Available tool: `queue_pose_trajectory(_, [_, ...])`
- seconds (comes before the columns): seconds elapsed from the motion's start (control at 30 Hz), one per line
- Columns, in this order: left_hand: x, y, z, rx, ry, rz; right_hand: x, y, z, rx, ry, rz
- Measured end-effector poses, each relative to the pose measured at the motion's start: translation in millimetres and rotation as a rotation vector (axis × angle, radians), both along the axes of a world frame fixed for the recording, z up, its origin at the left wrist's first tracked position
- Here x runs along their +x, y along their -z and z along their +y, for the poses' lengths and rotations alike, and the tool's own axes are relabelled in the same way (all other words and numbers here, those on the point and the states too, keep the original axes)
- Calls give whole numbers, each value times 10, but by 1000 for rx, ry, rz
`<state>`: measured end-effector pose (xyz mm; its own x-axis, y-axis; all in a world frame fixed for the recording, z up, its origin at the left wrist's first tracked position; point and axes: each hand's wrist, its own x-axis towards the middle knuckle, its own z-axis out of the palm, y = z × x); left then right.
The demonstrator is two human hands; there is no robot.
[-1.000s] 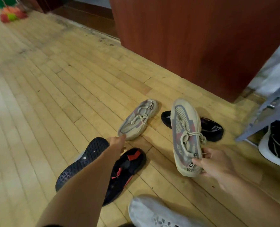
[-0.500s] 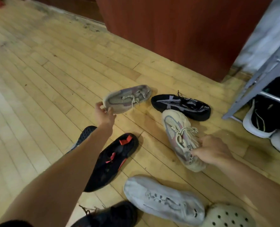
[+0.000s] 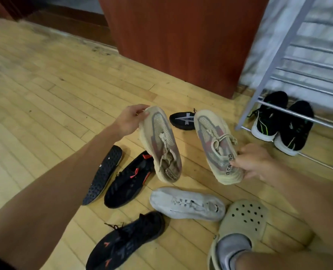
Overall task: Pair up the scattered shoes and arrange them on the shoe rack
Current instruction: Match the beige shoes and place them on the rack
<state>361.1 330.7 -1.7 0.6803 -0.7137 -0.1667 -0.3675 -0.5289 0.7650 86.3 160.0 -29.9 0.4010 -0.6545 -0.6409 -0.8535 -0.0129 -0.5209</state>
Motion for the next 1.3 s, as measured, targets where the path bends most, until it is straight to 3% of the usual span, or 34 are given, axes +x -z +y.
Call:
queue_pose_trajectory(0.1, [-271,221,-66,59,81,119,-30,98,137,-21,-76,44])
queue_pose_trajectory(0.2, [-630,651,-119,237,163,115,-87,251,237,-67,-187,150])
queue_pose_trajectory(0.4, [-977,1305,-33,260,-283,298,-218,373,261,-172,-327,291])
queue_pose_trajectory(0.5, [-1138,1528,166,490,-367,359,-222,427,265,-182,-386,337])
queue_pose_trajectory(0.67, [-1326,1750,366,625,-325,449,-196,523,349,-184,-470,403])
queue_pose_trajectory(0.73, [-1347,1754,363,627,-369,571,-196,525,368,-207,-511,418])
queue_pose_trajectory(0.83, [-1383,1672,372,482,-512,850,-217,535,405,-223,-552,437])
queue_pose_trajectory(0.93, [-1390,1548,429,413,-557,978,-257,569,426,-217,-560,448])
queue_pose_trajectory(1.3, [-1467,1465,654,431,-474,814,-334,500,468,-205,-481,394])
